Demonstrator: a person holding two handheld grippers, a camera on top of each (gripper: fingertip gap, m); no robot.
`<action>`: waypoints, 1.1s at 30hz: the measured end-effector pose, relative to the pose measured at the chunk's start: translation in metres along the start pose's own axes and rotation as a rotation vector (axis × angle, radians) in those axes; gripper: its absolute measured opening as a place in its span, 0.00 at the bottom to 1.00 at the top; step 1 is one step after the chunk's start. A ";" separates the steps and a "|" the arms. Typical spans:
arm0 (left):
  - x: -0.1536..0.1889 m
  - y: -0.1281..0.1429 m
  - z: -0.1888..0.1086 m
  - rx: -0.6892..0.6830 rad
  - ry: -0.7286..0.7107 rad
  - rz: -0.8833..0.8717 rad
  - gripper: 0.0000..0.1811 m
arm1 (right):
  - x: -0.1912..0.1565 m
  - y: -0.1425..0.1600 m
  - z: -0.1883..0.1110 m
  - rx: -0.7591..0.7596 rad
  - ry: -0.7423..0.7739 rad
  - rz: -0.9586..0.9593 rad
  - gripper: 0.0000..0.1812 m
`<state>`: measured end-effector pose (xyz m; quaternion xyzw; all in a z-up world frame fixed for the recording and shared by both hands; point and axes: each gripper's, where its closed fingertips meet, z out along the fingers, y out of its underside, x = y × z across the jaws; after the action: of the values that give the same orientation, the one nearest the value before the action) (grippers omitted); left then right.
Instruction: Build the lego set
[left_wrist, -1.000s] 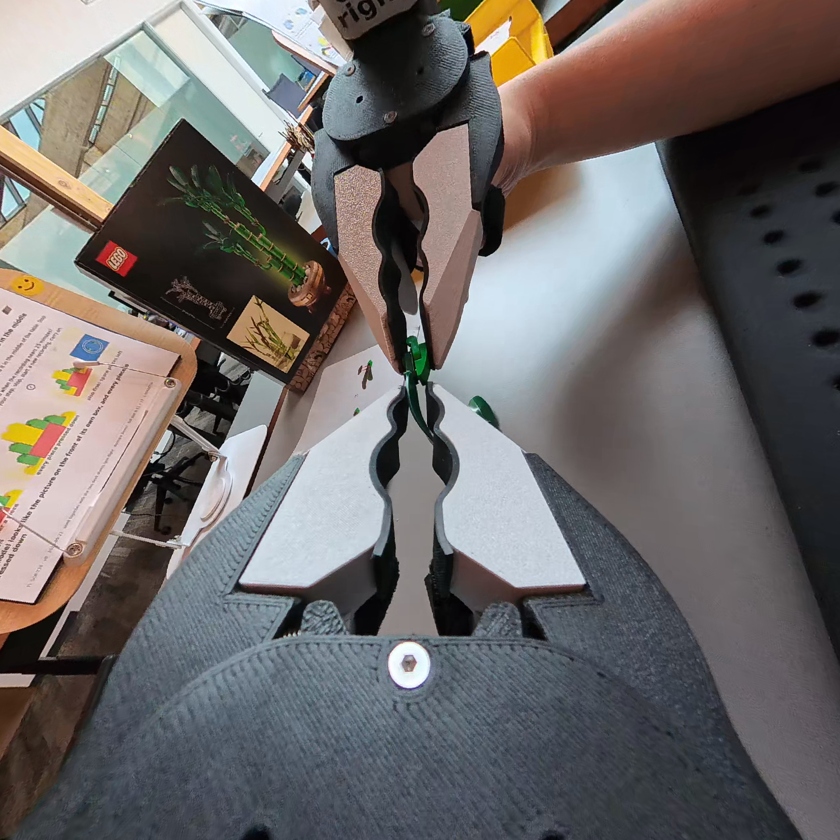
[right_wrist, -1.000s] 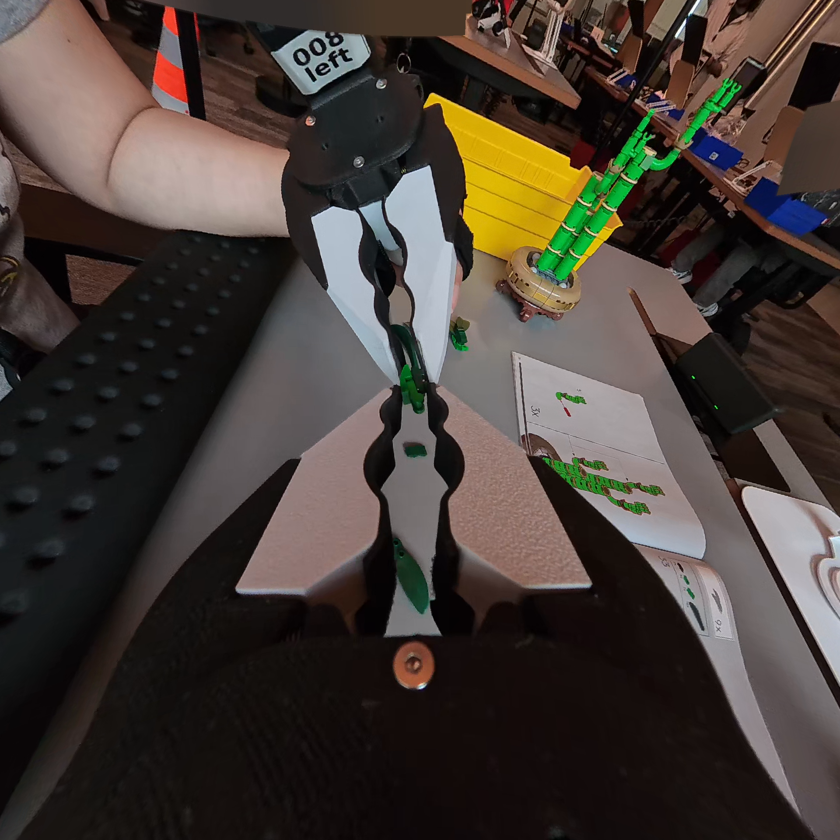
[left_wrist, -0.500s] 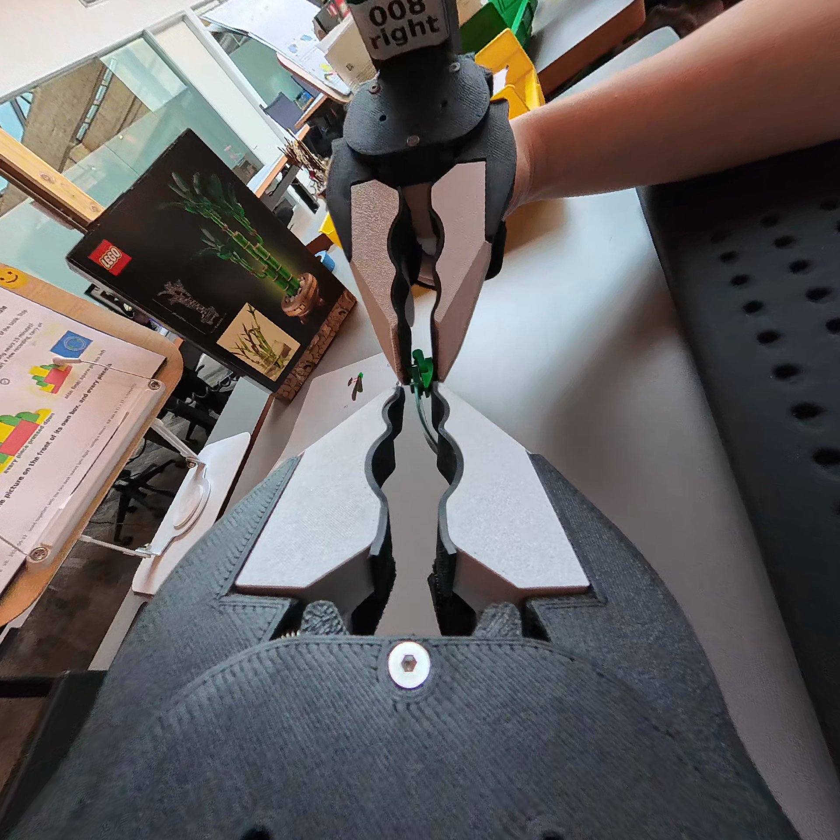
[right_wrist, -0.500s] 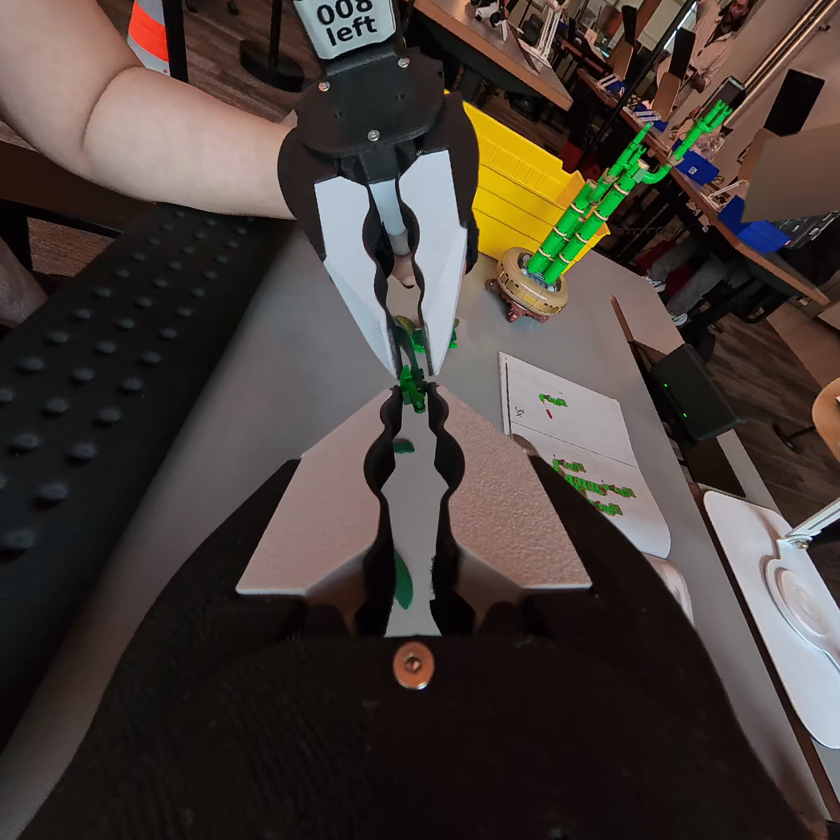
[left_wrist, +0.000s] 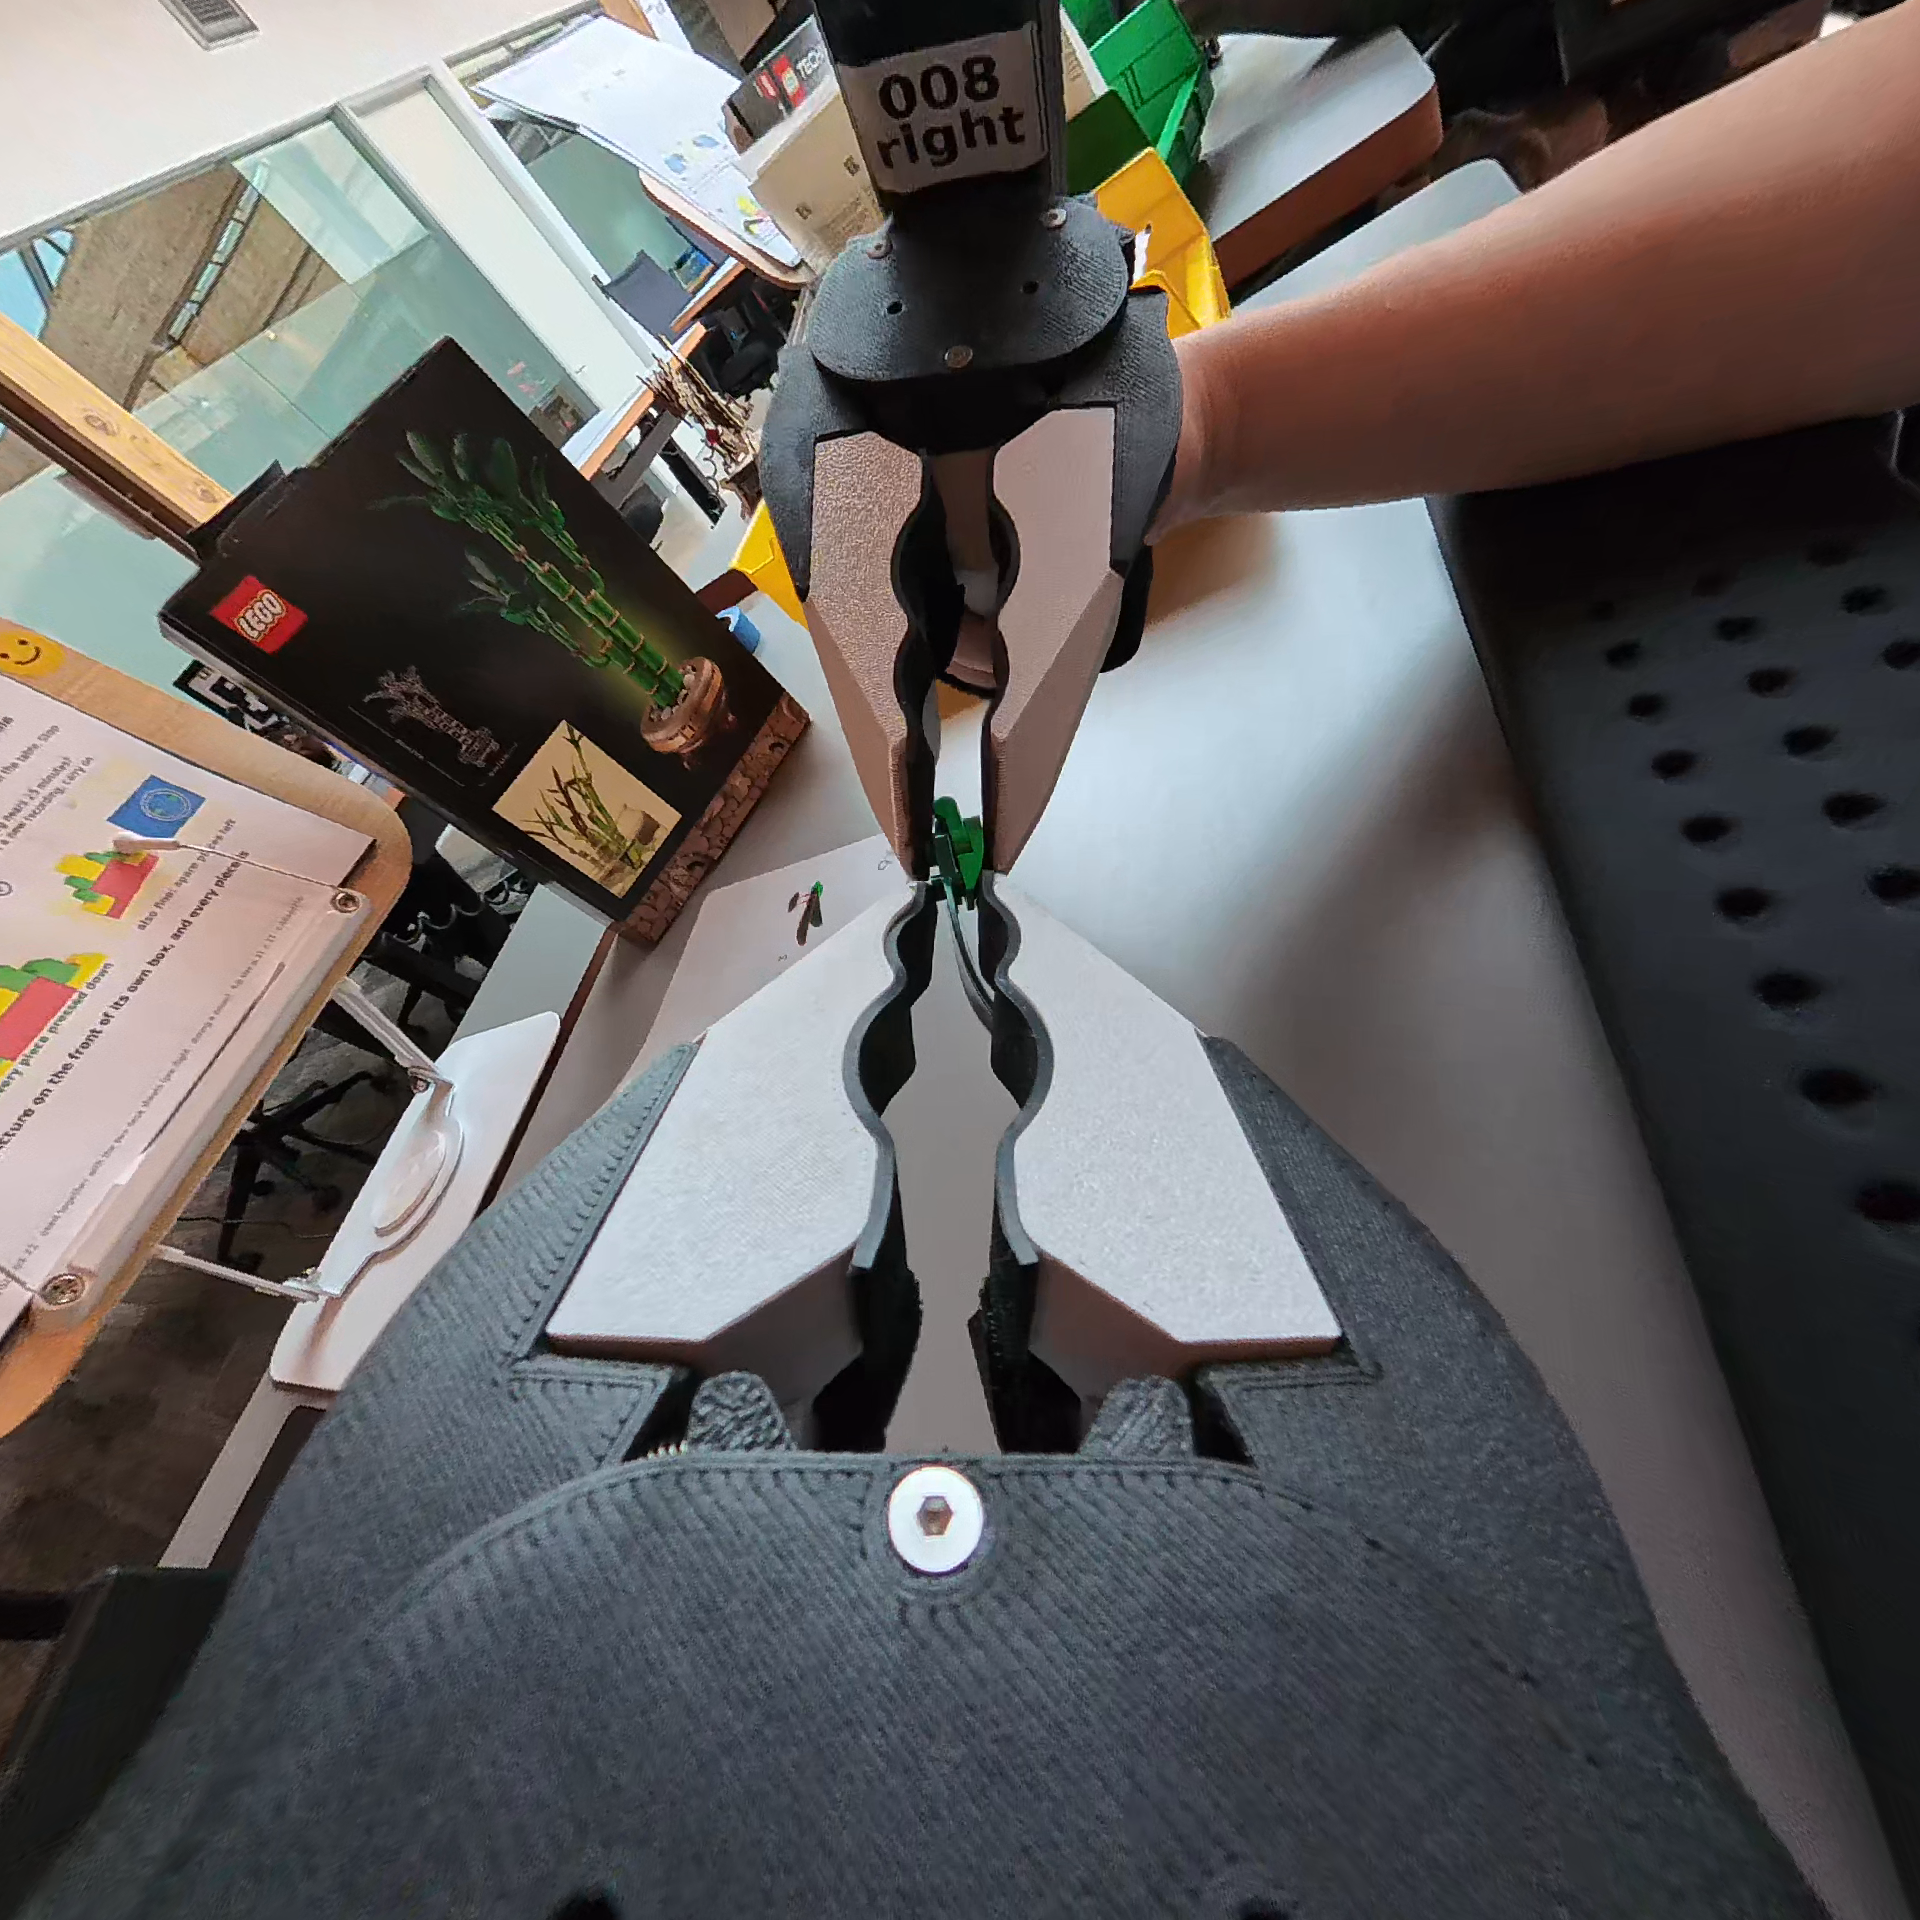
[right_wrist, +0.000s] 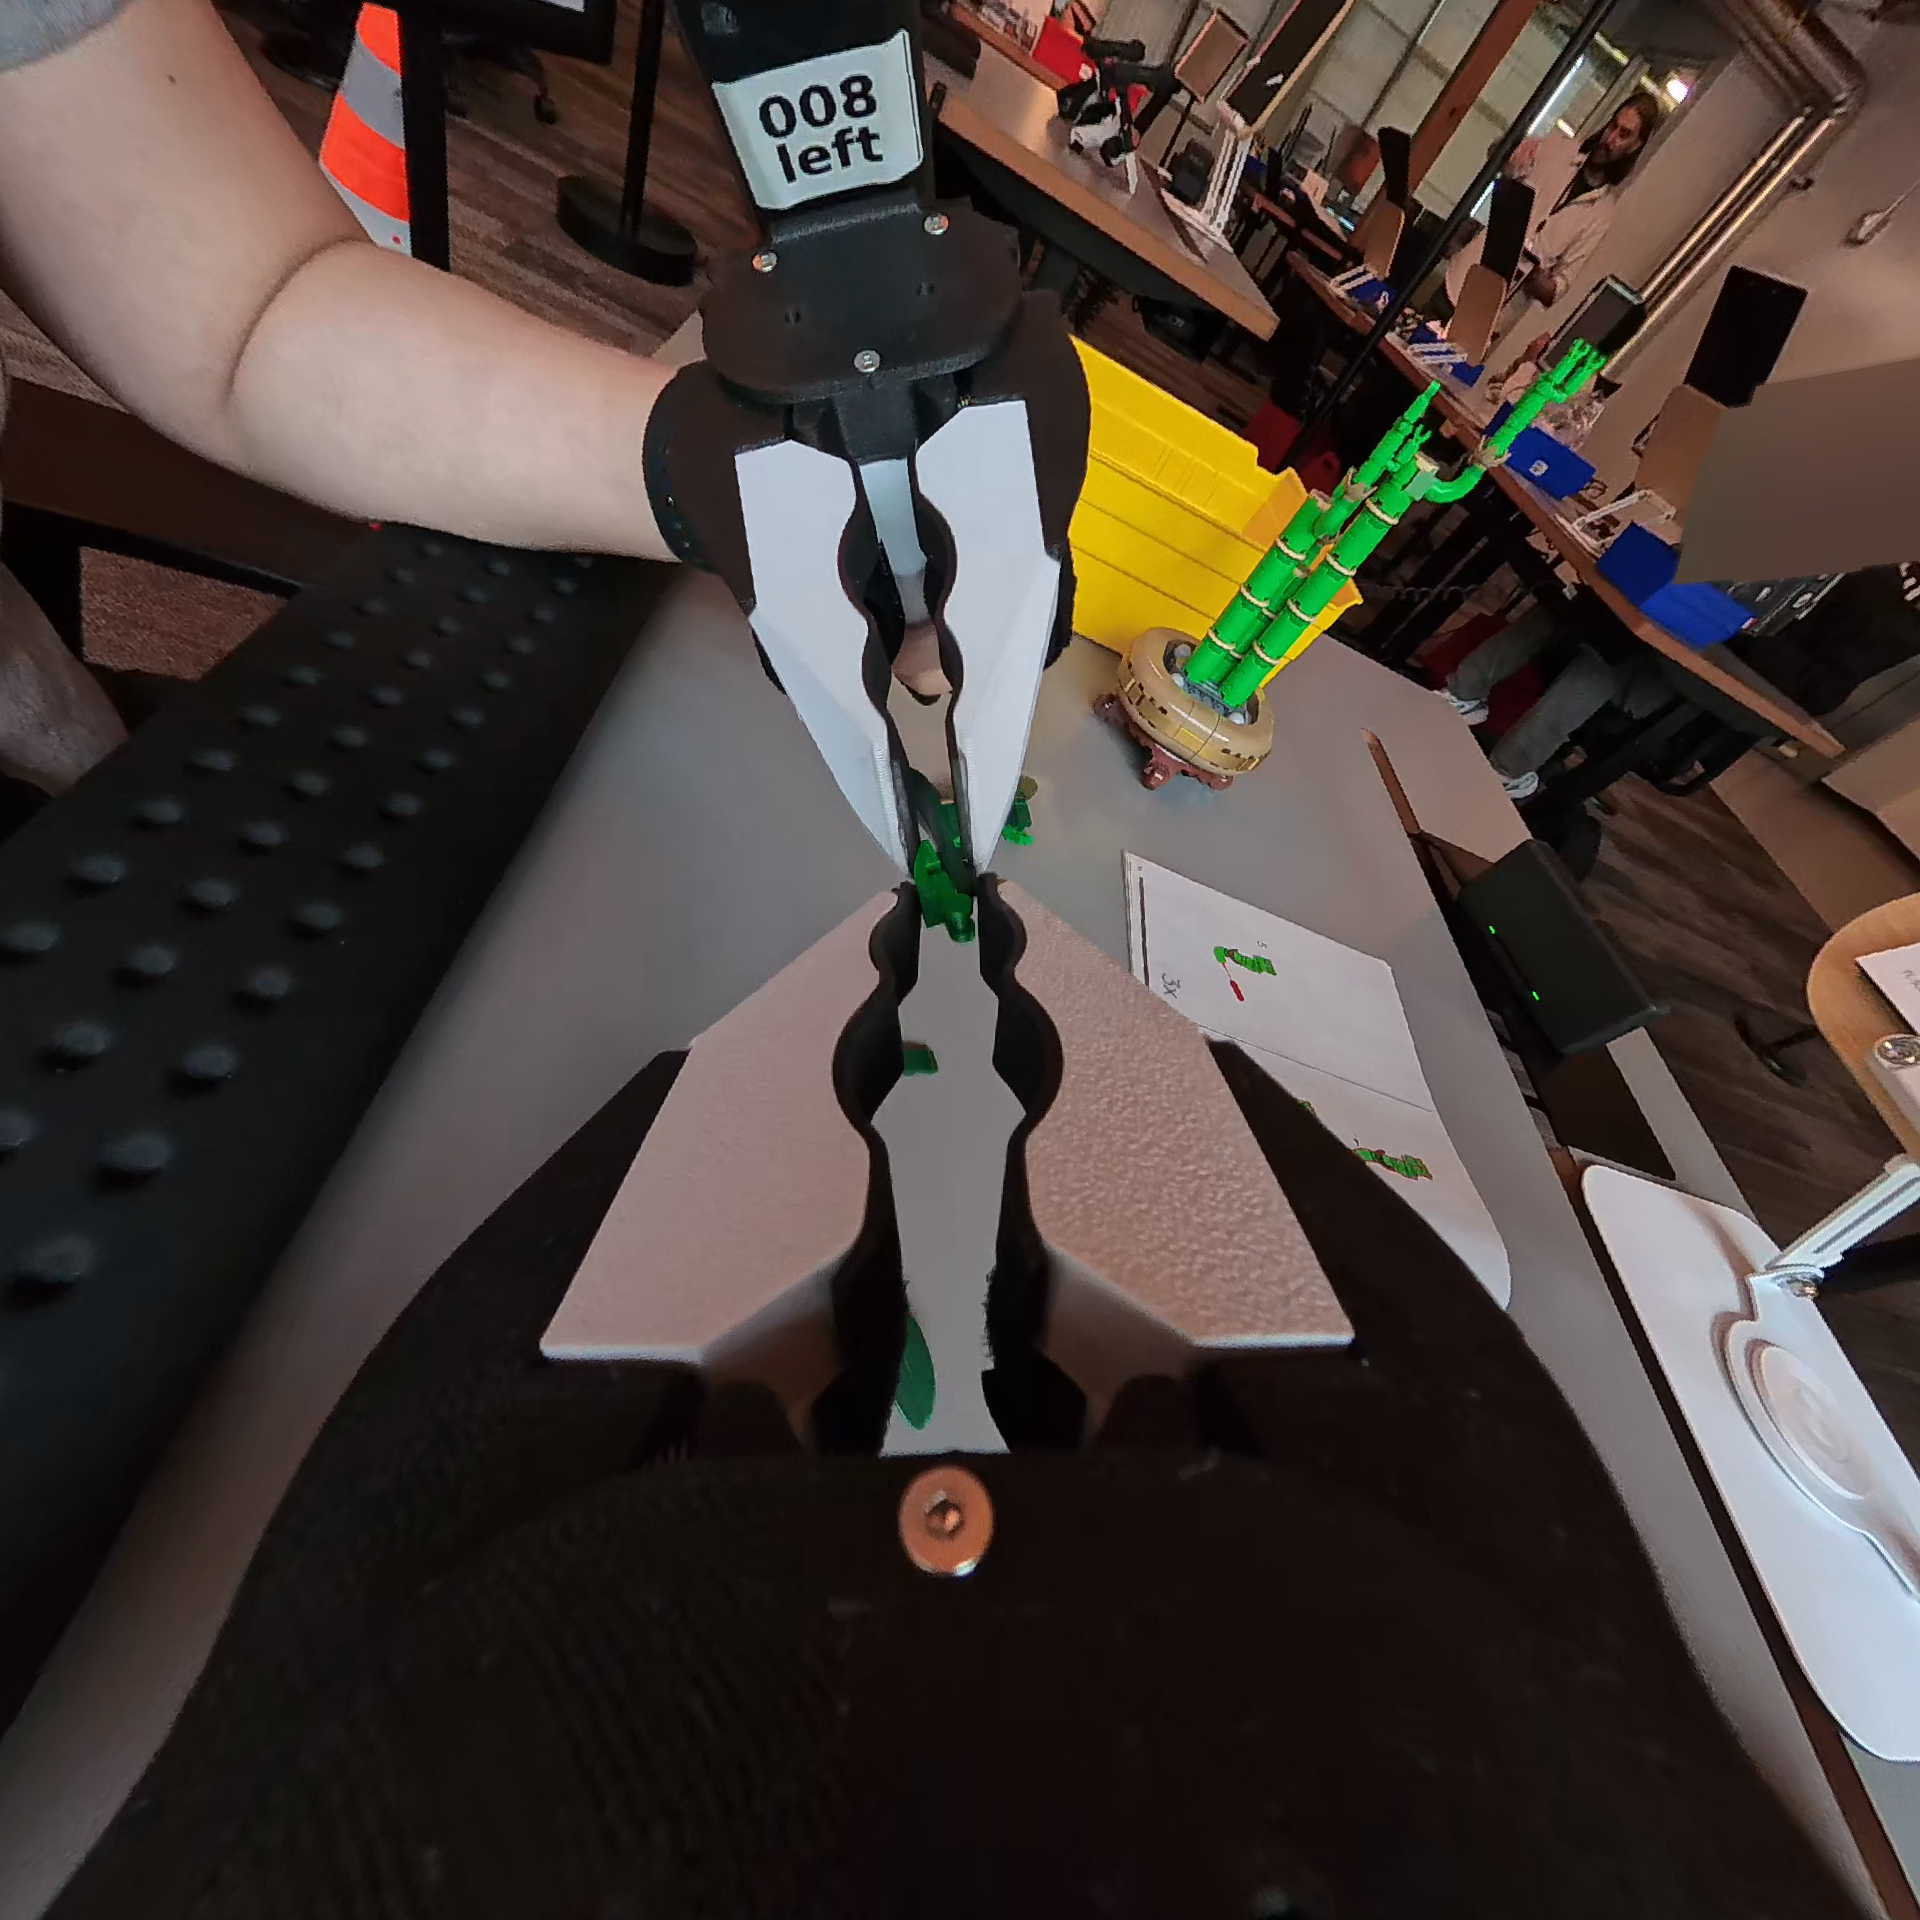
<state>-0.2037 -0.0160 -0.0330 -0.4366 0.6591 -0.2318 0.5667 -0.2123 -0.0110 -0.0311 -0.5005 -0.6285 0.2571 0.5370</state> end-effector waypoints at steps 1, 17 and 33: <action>0.000 0.000 0.000 -0.002 0.007 -0.007 0.03 | 0.000 0.000 0.000 0.002 -0.003 0.003 0.05; 0.007 0.004 0.002 -0.049 0.044 0.016 0.03 | -0.006 0.006 0.001 -0.027 -0.039 -0.032 0.05; -0.013 0.017 0.004 -0.133 -0.209 0.384 0.03 | 0.004 0.013 0.005 0.110 -0.304 0.776 0.13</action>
<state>-0.2052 0.0044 -0.0404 -0.3611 0.6818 -0.0291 0.6355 -0.2123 -0.0015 -0.0422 -0.6270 -0.4509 0.5444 0.3274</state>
